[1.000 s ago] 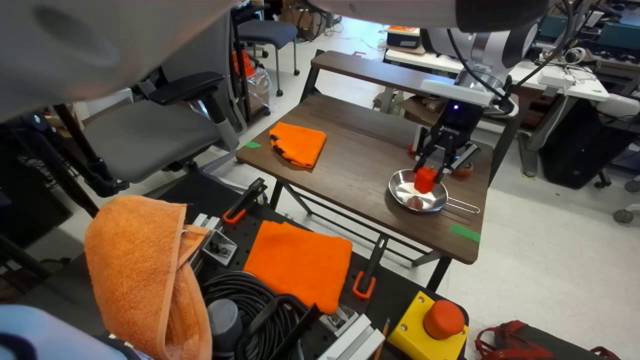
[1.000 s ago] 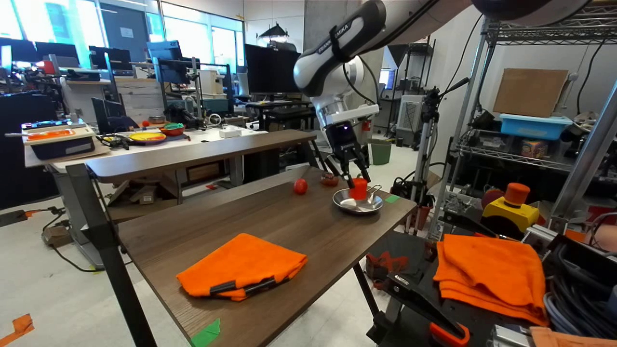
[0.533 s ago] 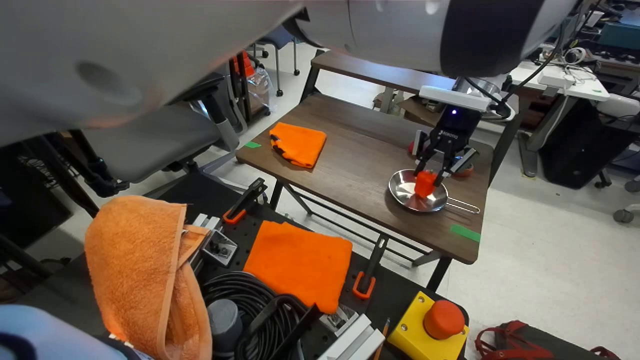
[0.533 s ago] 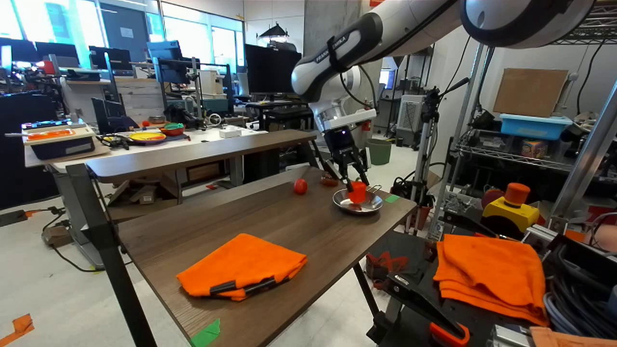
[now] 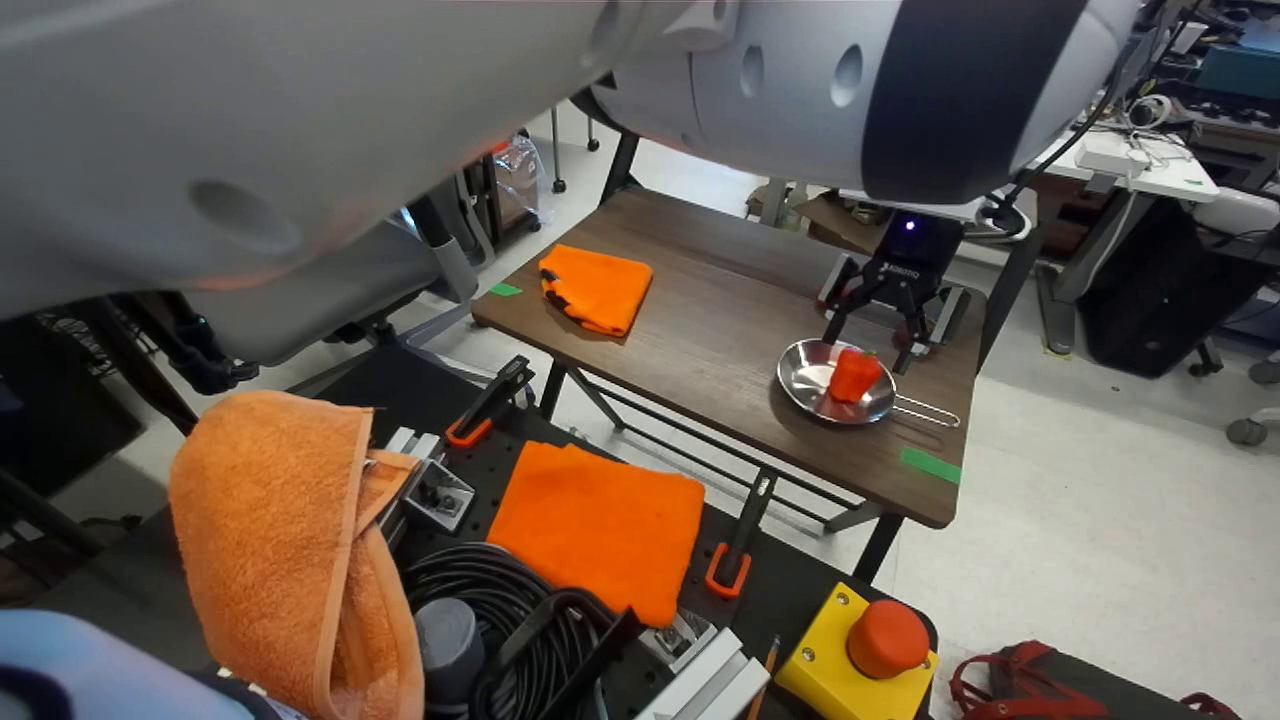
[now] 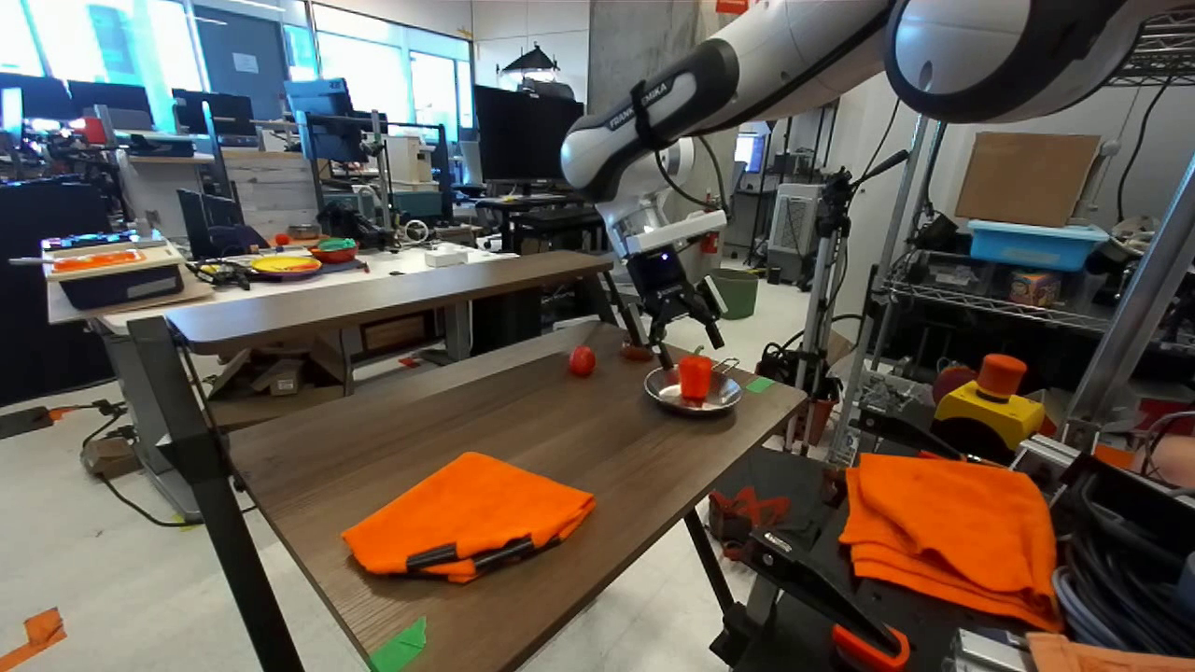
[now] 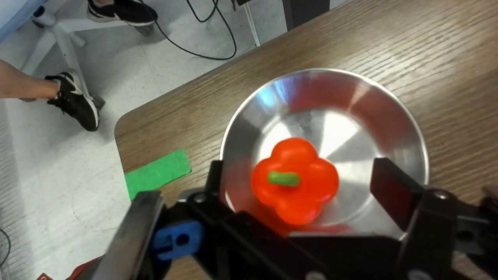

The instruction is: Put the red sauce bottle on the pan.

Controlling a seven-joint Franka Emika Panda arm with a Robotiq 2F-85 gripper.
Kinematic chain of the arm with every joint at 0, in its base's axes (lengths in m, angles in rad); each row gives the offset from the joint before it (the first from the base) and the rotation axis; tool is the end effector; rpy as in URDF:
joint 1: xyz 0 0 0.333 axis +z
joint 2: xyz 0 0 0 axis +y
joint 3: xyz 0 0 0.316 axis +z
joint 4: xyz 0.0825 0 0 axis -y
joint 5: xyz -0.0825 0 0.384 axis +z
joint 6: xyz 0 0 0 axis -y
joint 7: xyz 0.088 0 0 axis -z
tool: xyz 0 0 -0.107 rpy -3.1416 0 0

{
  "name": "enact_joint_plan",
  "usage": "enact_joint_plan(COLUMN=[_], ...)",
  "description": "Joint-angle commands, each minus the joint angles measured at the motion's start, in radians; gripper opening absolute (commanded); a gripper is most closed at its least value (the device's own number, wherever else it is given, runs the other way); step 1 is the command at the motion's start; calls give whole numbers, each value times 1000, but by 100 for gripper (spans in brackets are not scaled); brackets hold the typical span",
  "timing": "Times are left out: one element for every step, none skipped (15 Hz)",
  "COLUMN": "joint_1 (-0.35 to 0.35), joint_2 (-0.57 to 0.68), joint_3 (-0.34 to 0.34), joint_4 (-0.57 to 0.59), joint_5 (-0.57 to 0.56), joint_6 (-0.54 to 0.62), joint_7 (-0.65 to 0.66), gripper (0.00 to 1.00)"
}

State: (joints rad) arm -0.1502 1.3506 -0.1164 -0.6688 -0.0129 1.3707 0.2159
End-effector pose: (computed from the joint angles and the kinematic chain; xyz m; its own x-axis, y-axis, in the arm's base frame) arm 0.6980 -0.1533 0.0937 0.7191 -0.4139 -0.5581 -0.3297 -0.9103 0.2503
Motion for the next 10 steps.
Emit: enact_joint_plan(joint_1=[20,28,41,48,44,36,46,47,47,46], joint_2=[-60,-90,-135,-167,-199,-235,-142,-175,-202,-217], joint_3=[12,14,14,16,29,49,18,28,33,35], joint_4=[-8,-25,-52,-65,-73,-85,-1,-11,-23,-35], joint_5=[-10,-11,-17,-11,18,55,19,32,40,43], joint_6=[-4,20,61,93,132,146,102,113,113,114], joint_7=[-72,-96,-127,-138,-128,-116,-107,-107,-107,-107], gripper=[100,100,100,100,100,100,100,100,100,100])
